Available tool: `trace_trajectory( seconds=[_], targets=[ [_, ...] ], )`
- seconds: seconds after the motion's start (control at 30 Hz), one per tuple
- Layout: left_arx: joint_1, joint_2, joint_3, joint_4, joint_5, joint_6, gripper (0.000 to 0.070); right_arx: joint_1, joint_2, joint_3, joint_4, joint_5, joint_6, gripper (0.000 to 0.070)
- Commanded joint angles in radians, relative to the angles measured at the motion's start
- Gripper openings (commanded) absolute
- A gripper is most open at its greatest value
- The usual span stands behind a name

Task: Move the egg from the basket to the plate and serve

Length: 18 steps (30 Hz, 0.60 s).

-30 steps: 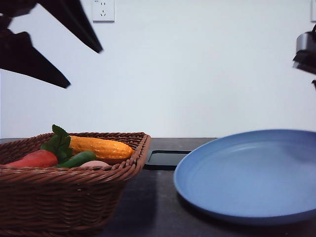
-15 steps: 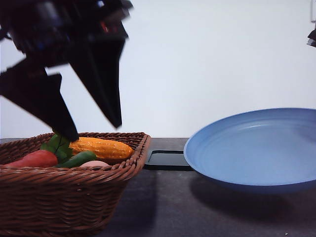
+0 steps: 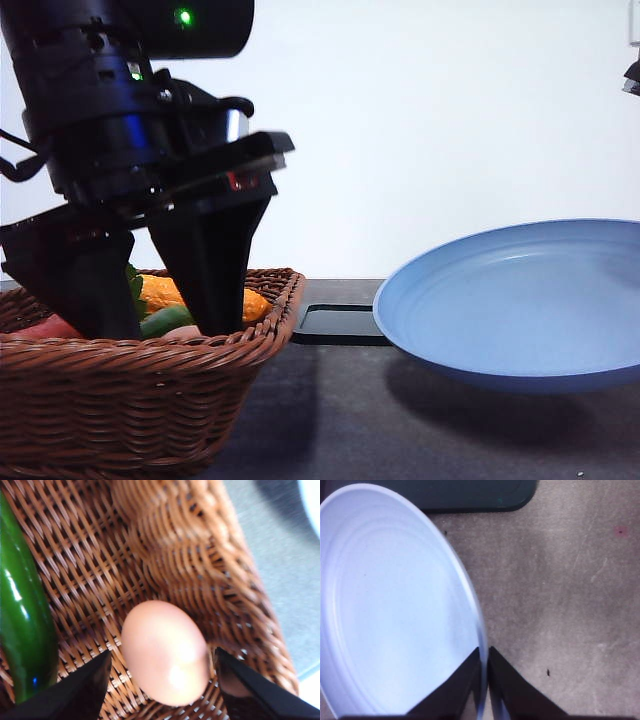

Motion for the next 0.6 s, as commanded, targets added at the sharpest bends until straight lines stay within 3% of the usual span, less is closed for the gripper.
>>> trace_trajectory(
  seconds=[0.0, 0.57],
  targets=[
    [-0.01, 0.018, 0.017, 0.008, -0.013, 0.001, 0.0413, 0.0, 0.003, 0.005, 0.005, -0.003, 0.007, 0.0],
    [-0.01, 0.019, 0.018, -0.01, -0.021, 0.044, 0.0158, 0.0, 0.003, 0.005, 0.005, -0.004, 0.007, 0.0]
  ],
)
